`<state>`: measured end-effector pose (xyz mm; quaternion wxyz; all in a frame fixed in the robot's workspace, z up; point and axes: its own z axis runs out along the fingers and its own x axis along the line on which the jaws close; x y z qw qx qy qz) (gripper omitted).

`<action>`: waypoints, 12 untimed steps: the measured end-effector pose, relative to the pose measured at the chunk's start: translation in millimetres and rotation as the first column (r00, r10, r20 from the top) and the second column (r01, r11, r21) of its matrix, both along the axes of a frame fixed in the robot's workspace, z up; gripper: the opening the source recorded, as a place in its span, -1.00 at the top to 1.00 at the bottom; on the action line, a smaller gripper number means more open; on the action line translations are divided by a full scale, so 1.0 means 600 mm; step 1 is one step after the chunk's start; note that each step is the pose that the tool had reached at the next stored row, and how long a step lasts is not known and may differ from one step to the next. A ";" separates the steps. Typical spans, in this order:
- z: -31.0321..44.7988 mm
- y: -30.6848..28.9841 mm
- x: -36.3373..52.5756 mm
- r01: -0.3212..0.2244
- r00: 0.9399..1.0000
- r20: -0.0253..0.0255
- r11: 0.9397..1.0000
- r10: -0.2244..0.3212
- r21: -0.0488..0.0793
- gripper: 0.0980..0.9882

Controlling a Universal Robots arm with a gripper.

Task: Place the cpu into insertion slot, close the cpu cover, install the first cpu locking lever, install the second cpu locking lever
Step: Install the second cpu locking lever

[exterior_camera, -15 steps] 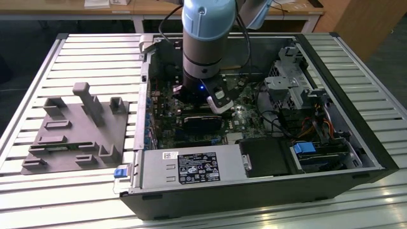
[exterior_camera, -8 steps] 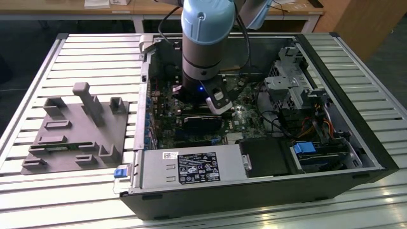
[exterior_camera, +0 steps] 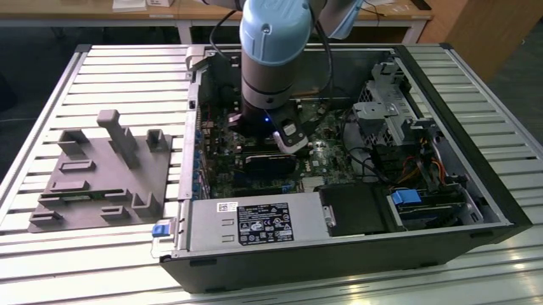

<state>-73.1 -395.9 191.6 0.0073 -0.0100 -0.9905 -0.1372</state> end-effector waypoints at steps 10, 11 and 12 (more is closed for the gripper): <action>0.006 0.0002 -0.005 0.000 1.000 0.000 1.000 0.000 0.009 0.98; 0.010 0.0001 -0.005 0.000 1.000 0.000 1.000 0.000 0.009 0.98; 0.015 0.0001 -0.005 0.000 1.000 0.000 1.000 0.000 0.009 0.98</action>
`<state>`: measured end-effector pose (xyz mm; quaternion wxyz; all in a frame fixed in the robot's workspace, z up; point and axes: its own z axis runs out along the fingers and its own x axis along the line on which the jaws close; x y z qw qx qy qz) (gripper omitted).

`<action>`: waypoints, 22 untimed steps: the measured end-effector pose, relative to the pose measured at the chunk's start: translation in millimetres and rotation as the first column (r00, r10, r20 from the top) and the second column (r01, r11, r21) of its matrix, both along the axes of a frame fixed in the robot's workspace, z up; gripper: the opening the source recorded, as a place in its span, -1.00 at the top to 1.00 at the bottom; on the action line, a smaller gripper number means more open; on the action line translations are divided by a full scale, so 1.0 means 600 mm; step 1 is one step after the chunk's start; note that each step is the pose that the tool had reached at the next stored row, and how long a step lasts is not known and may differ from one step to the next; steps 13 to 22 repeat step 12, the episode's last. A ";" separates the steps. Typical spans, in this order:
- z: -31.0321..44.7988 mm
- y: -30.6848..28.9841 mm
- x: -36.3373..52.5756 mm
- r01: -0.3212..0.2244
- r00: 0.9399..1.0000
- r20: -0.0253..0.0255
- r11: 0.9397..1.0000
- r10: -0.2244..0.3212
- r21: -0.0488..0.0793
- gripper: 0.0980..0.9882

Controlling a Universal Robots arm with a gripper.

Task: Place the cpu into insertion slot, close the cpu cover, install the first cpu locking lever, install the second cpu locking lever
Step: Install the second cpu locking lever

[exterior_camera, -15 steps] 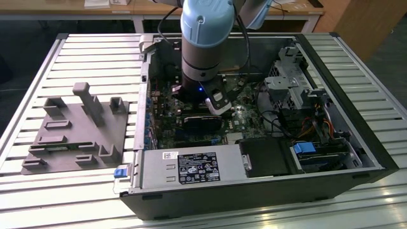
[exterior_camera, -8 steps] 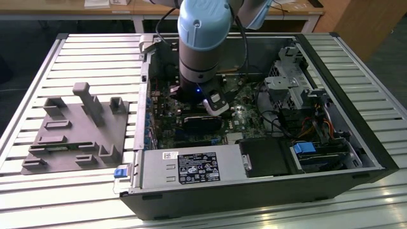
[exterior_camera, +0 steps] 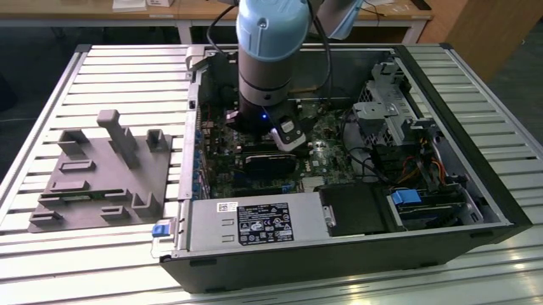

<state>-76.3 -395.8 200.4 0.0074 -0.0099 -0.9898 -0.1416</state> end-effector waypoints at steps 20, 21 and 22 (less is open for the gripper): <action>0.033 0.0007 0.000 0.000 1.000 0.000 1.000 0.000 0.000 0.98; 0.033 0.0007 0.000 0.000 1.000 0.000 1.000 0.000 0.000 0.98; 0.033 0.0007 0.000 0.000 1.000 0.000 1.000 0.000 0.000 0.98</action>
